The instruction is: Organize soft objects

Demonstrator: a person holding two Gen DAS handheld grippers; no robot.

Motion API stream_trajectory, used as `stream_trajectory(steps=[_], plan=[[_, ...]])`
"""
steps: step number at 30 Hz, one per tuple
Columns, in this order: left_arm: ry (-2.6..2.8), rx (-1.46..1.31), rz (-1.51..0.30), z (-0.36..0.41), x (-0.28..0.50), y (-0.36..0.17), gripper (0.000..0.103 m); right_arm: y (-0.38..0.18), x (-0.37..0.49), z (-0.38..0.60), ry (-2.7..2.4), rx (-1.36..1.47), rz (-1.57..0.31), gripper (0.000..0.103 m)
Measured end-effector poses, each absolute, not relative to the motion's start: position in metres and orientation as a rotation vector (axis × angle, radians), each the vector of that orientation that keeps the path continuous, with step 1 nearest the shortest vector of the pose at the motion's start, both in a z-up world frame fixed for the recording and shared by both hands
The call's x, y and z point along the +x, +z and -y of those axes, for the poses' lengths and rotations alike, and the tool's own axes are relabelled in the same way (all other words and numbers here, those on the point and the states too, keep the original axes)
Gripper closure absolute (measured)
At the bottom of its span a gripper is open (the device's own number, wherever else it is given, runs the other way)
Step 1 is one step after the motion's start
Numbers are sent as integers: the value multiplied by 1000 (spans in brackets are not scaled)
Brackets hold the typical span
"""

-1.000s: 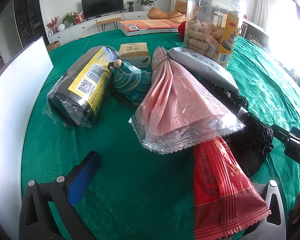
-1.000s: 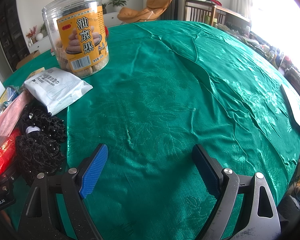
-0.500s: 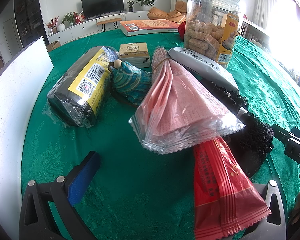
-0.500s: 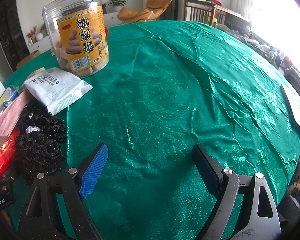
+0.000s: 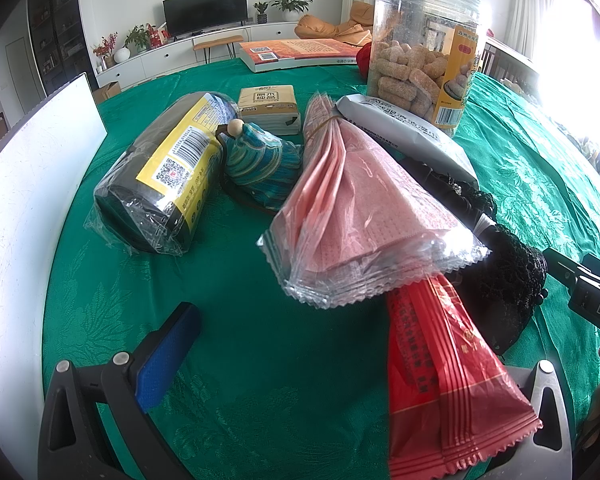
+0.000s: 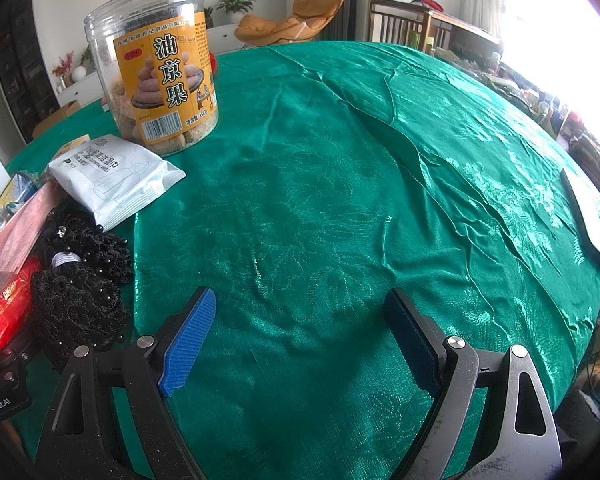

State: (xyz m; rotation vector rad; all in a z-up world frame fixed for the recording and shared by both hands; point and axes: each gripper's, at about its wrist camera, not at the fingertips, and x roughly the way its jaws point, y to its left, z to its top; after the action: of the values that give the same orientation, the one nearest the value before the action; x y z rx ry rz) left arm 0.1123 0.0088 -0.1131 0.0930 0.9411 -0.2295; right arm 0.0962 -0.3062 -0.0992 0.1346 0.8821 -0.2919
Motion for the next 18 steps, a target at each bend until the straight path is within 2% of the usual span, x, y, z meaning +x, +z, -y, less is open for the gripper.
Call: stream_trajectory(steps=[5,9,13,18], plan=[[-232,102,-943,-8,113,-113,0,-99,96,306,-292,134,-882,14],[-290,115,-1084,-15,101,-104,0,-99,96,306,-292,134,-882,14],[-390,-64,-1089,-46,80,-66,0,-99,97,306,-294,133,-882,14],[-236,-1,-1038,-54,121,-15,0,-99,96,307,-292,134,-882,14]])
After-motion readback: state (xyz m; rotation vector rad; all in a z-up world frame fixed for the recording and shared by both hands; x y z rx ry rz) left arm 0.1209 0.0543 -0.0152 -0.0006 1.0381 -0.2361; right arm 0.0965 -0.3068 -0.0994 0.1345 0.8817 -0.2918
